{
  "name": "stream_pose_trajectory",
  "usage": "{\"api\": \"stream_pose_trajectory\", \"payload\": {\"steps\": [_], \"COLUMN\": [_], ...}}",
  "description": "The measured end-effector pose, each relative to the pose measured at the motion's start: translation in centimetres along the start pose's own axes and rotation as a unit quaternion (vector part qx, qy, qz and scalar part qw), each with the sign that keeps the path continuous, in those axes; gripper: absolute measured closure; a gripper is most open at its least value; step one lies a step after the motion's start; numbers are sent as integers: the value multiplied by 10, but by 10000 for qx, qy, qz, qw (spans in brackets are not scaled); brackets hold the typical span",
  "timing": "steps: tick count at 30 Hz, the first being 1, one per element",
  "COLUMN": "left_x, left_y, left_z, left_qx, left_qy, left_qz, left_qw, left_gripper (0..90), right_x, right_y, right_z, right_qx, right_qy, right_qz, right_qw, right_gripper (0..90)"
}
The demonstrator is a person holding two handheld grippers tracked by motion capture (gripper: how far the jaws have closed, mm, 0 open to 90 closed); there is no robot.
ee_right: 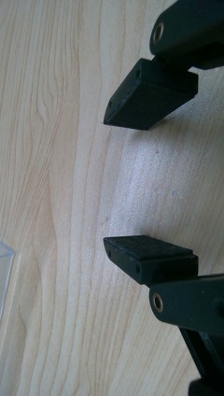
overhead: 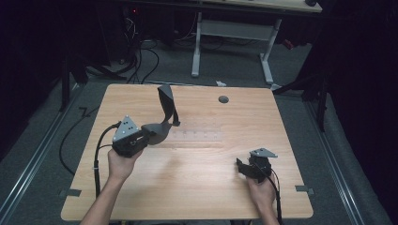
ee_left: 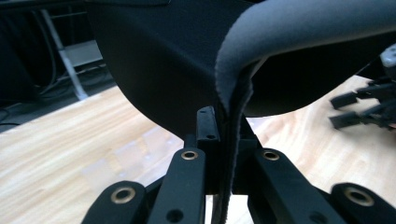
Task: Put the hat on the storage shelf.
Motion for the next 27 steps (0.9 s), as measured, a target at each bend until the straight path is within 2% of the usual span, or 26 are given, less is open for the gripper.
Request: {"api": "stream_pose_trajectory", "payload": {"steps": [4,11,14,19,20,27], "left_x": [-4,-7,-6,-3,-2,2], "left_y": [7,12,15,17,17,16], "left_z": [-11,-25,-33,-39,-41,-51], "left_qx": [-171,-335,-428,-502,-553,-714], "left_qy": [37,40,118,185,262,261], "left_qz": [120,240,285,290,261,330], "left_qw": [9998,9991,9986,9981,9978,9966], "left_gripper": [866,866,866,867,866,866], "right_x": [0,0,0,0,0,0], "right_y": [0,0,0,0,0,0], "right_z": [0,0,0,0,0,0], "right_qx": [-5,12,10,10,11,10], "right_qy": [0,-7,-9,-10,-11,-11], "right_qz": [-1,-14,-15,-14,-14,-15], "right_qw": [10000,10000,10000,10000,10000,10000], "right_gripper": [354,354,354,354,354,354]}}
Point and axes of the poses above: each handheld gripper's, and its own axes: y roughly forward along the jaws, x roughly out of its underside, z roughly to its right, the point moved 5 cm from there along y, roughly forward along the jaws, and after that the axes turned 3 degrees about y, right-handed, at the moved point
